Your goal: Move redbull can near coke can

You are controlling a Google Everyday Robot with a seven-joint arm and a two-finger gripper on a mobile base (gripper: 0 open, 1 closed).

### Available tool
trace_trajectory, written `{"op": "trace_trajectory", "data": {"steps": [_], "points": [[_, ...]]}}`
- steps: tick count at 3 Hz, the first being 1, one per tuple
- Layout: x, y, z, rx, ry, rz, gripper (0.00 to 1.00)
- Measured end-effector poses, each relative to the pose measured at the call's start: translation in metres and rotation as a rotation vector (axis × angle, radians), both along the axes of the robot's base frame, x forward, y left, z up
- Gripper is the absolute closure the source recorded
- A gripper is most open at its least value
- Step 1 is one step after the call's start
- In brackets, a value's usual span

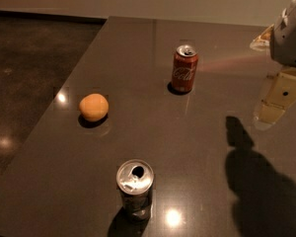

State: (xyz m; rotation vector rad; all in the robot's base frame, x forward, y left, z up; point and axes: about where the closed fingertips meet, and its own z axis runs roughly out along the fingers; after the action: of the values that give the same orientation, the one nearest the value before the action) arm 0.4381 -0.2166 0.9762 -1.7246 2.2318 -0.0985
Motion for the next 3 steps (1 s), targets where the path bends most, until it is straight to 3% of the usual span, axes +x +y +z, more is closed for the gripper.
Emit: {"op": "trace_trajectory", "data": {"steps": [1, 3], "points": [[-0.003, 0.001, 0.003, 0.004, -0.01, -0.002, 0.0], [-0.059, 0.036, 0.002, 0.084, -0.029, 0.085, 0.0]]}}
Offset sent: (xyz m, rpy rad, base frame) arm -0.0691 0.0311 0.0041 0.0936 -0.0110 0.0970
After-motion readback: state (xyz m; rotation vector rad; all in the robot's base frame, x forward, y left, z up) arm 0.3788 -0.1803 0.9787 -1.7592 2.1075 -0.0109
